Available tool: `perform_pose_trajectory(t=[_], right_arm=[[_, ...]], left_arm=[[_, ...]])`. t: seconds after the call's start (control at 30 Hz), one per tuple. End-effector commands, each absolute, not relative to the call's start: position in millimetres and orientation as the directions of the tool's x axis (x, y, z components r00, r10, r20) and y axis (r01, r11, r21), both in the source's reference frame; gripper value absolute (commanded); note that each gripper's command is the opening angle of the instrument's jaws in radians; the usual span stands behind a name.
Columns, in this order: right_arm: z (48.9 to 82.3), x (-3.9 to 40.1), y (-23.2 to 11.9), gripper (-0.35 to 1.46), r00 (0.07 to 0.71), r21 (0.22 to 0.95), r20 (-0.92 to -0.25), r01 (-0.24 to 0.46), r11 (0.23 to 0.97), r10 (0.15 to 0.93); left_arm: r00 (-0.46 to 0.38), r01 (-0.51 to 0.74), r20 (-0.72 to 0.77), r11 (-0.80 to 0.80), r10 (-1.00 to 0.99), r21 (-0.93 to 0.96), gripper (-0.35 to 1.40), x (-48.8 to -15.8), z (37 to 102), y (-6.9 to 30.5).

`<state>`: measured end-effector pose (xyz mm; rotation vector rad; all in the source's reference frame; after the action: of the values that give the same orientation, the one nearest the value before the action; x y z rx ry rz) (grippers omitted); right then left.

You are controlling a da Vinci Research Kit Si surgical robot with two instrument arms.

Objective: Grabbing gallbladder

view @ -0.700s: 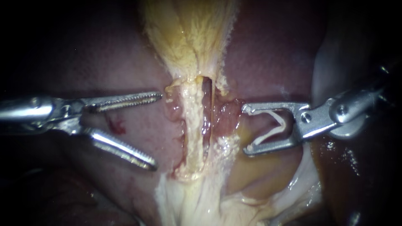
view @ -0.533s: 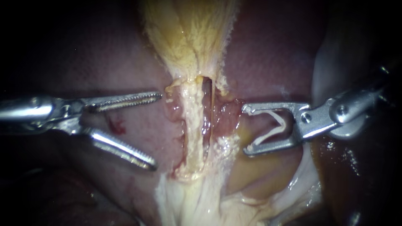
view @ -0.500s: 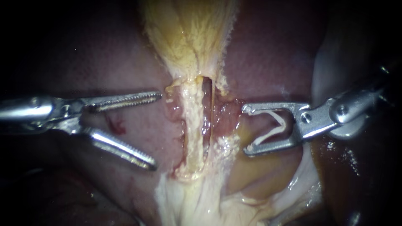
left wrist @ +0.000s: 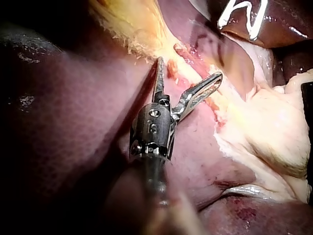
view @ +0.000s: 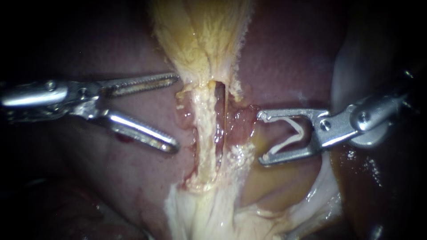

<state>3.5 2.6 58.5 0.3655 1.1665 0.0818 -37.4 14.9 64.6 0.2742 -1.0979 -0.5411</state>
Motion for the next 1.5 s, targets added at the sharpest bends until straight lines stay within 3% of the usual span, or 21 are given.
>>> perform_pose_trajectory(t=[0.03,0.33,0.83,0.93,1.03,1.5], right_arm=[[58.5,3.5,2.6,0.5,0.398,0.323,-0.883,0.125,0.938,0.251],[58.4,3.6,2.6,0.5,0.398,0.323,-0.883,0.125,0.938,0.251],[58.4,3.7,2.6,0.5,0.398,0.323,-0.883,0.125,0.938,0.251],[58.4,3.7,2.6,0.5,0.398,0.323,-0.883,0.125,0.938,0.251],[58.4,3.7,2.6,0.5,0.398,0.322,-0.882,0.122,0.939,0.251],[58.4,3.7,2.5,0.5,0.398,0.322,-0.882,0.122,0.939,0.25]], left_arm=[[0.341,0.29,0.761,0.831,-0.553,0.474,0.91,-37.6,64.8,15.1],[0.313,0.357,0.726,0.785,-0.612,0.507,0.78,-37.6,66.9,16.3],[0.318,0.408,0.664,0.729,-0.677,0.549,0.2,-37.2,68.8,15.5],[0.326,0.411,0.655,0.726,-0.681,0.551,0.02,-37.0,68.9,15.4],[0.326,0.415,0.646,0.719,-0.69,0.558,-0.35,-36.7,68.9,15.4],[0.314,0.431,0.589,0.665,-0.745,0.611,-0.35,-35.3,65.7,16.1]])
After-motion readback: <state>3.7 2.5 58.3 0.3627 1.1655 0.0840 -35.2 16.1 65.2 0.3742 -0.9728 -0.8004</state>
